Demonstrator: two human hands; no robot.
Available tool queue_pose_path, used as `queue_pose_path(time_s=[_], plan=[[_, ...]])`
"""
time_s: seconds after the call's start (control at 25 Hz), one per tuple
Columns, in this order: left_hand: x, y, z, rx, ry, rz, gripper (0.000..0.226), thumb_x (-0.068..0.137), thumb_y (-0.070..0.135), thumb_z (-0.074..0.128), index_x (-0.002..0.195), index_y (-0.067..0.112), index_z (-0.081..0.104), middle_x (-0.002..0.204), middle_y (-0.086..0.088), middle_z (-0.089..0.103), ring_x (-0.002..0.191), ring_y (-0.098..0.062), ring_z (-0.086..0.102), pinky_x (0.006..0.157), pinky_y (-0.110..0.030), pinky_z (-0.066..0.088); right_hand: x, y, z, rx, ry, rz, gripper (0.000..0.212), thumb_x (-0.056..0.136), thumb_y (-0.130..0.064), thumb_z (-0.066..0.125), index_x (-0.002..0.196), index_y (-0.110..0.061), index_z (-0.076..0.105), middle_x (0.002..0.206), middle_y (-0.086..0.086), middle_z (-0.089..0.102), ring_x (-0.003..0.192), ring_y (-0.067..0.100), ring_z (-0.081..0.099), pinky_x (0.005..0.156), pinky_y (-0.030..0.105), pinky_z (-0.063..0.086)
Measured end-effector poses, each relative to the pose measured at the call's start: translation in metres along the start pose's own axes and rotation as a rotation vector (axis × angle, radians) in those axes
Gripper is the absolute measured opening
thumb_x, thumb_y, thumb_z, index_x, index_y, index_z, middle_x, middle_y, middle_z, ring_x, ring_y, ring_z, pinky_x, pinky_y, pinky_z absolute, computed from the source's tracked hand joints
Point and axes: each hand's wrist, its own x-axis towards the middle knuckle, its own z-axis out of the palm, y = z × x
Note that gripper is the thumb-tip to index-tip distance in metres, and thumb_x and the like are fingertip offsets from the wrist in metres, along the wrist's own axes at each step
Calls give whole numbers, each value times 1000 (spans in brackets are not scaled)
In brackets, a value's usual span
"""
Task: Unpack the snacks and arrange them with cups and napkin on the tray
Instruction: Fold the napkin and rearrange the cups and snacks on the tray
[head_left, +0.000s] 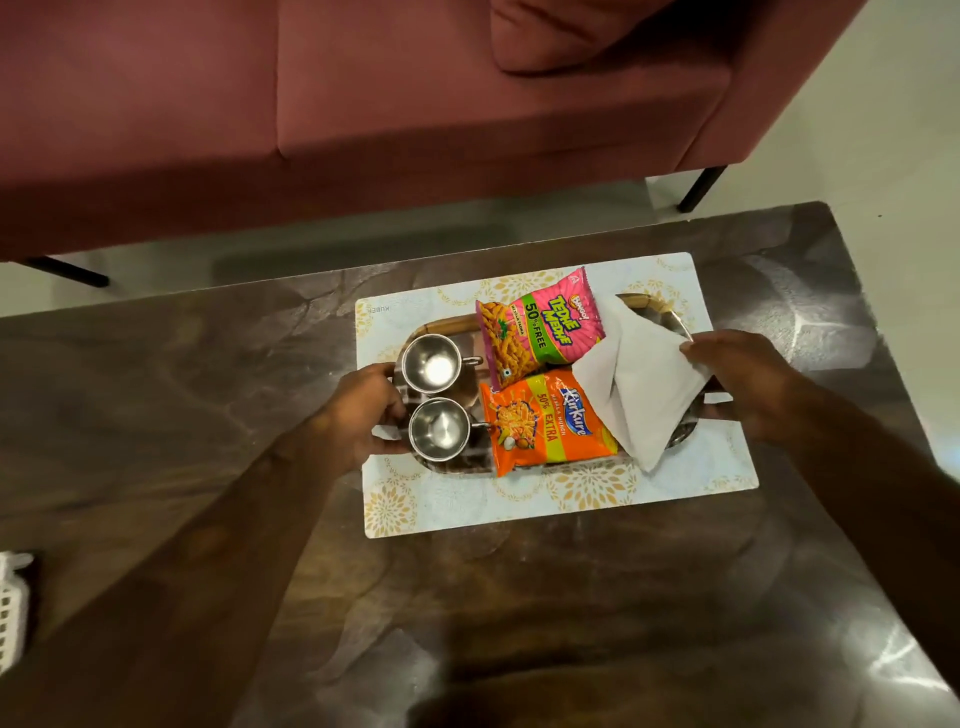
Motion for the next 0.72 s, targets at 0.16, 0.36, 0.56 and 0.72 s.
queue_pose_path(time_s=[0.16, 0.36, 0.56, 0.72], plan=[[7, 6, 9, 23, 46, -7, 63, 70, -16, 39, 89, 36, 71, 98, -10, 67, 86, -27, 63, 61, -46, 60, 14, 0, 2, -8, -4, 19, 27, 98, -19, 63, 123, -12, 64, 117, 15, 67, 107, 34, 66, 71, 42, 60], [8, 8, 14, 69, 101, 30, 56, 75, -12, 42, 80, 36, 70, 66, -3, 65, 70, -22, 62, 53, -42, 59, 24, 4, 7, -5, 11, 35, 26, 97, -19, 63, 123, -15, 64, 119, 15, 65, 105, 33, 65, 69, 41, 60], [4, 5, 15, 59, 148, 82, 47, 78, -7, 48, 93, 31, 72, 74, -1, 70, 75, -23, 67, 57, -42, 61, 26, 12, 10, 26, 64, 4, 17, 97, -21, 62, 113, -20, 65, 115, 11, 63, 118, 37, 62, 83, 50, 61], [-4, 0, 5, 92, 109, 81, 55, 83, -4, 54, 128, 26, 58, 102, -8, 69, 91, -23, 65, 83, -48, 59, 23, 14, 11, -47, 135, -44, 37, 100, -29, 61, 135, -17, 56, 132, 12, 61, 116, 30, 61, 84, 48, 61]])
